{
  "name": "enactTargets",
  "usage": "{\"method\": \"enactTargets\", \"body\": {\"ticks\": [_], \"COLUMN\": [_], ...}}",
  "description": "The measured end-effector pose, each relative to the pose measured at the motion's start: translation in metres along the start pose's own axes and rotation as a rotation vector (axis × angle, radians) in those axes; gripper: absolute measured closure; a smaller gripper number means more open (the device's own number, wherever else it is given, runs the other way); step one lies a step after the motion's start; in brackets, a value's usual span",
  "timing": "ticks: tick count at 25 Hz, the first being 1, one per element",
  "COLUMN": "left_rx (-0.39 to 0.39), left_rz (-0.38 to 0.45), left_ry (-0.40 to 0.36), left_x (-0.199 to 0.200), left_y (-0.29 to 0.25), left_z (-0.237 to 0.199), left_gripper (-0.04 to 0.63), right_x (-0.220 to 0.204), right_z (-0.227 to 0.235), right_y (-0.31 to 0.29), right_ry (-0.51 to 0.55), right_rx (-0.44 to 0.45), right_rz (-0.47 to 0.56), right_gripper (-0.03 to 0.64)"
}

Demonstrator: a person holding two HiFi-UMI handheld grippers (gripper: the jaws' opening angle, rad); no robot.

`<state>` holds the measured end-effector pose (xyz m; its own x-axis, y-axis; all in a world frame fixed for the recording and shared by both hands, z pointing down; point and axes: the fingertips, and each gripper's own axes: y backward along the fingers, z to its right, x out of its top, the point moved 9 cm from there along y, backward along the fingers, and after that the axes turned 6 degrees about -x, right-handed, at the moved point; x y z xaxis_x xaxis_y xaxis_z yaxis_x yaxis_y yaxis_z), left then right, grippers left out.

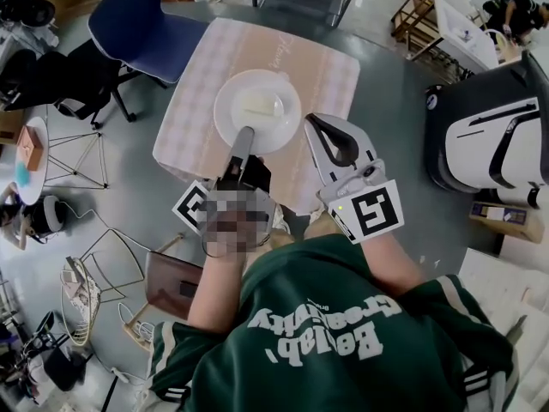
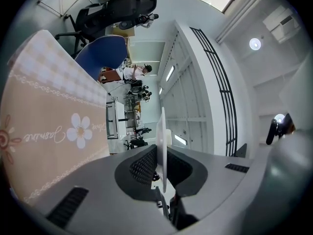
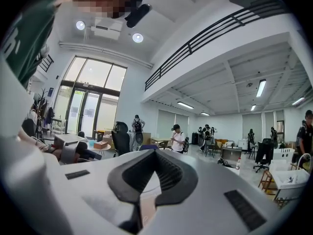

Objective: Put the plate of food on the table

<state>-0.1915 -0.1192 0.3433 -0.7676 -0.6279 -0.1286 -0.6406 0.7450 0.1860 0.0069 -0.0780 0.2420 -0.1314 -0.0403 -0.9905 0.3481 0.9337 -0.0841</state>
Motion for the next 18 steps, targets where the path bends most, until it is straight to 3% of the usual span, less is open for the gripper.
{"method": "enactTargets", "body": {"ticks": [8,18], "left_rx": [0.013,0.019], "left_rz": [0.006,0.047], "left_ry": [0.012,-0.003], "left_x": [-0.006,-0.010], "left_y": [-0.008,-0.031], "left_z": [-0.009,-0.025], "left_gripper": [0.568,0.568], "right_x": [-0.006,-0.016], "right_z": [0.011,0.034], "right_y": [-0.010,-0.041], "right_ry": [-0.025,-0.056], "right_rx": [0.026,0.155], "right_rz": [-0.011,0.004], "right_gripper": [0.601,0.601]}}
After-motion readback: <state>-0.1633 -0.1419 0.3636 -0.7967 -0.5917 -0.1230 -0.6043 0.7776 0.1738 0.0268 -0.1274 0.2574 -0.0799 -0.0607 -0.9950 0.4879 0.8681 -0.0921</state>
